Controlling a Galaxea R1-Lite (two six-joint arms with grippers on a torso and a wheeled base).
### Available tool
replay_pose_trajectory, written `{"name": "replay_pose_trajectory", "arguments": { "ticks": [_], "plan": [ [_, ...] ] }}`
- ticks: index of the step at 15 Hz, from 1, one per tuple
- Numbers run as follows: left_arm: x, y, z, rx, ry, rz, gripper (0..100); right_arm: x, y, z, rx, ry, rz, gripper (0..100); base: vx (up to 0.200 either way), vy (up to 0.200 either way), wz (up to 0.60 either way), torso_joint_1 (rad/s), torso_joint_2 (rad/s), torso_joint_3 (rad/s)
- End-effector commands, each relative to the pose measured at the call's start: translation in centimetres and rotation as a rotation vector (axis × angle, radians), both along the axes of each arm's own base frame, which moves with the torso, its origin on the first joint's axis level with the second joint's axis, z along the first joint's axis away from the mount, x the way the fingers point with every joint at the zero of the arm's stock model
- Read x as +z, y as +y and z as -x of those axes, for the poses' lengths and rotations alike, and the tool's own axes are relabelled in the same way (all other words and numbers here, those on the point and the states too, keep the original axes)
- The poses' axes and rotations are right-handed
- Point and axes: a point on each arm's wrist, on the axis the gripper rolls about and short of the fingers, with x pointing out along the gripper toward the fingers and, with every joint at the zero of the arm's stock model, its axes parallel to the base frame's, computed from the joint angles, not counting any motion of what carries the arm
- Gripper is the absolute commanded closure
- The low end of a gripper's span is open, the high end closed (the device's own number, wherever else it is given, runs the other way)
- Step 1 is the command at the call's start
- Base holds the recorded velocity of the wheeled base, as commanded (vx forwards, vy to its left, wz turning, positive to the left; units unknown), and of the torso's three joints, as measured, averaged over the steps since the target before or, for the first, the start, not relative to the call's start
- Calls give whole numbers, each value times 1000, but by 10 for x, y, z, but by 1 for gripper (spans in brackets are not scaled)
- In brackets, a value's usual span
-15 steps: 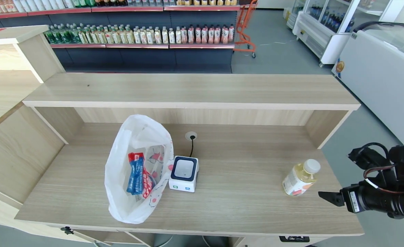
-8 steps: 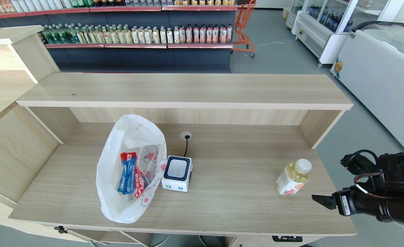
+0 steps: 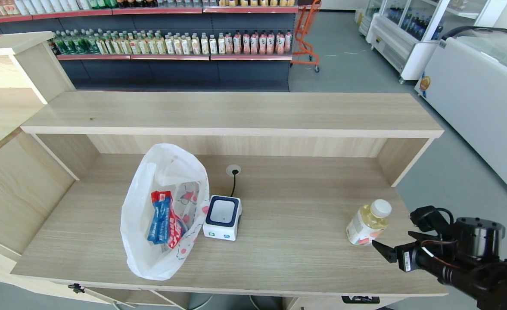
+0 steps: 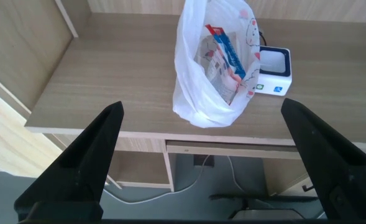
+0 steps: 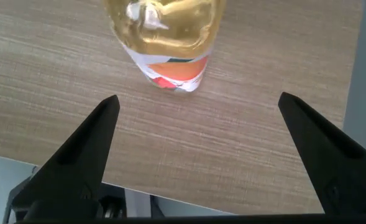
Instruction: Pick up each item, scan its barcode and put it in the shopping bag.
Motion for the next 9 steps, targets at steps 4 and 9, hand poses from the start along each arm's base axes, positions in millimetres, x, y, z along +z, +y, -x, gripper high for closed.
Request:
{"name": "replay_pose_trajectory", "arguments": {
  "ticks": [4, 9],
  "plan": [
    [0, 0, 0, 0, -1, 0, 0, -38, 29, -16, 85, 85, -37, 0, 0, 0, 0, 0, 0, 0],
    [0, 0, 0, 0, -1, 0, 0, -42, 50, -54, 80, -30, -22, 0, 0, 0, 0, 0, 0, 0]
  ]
}}
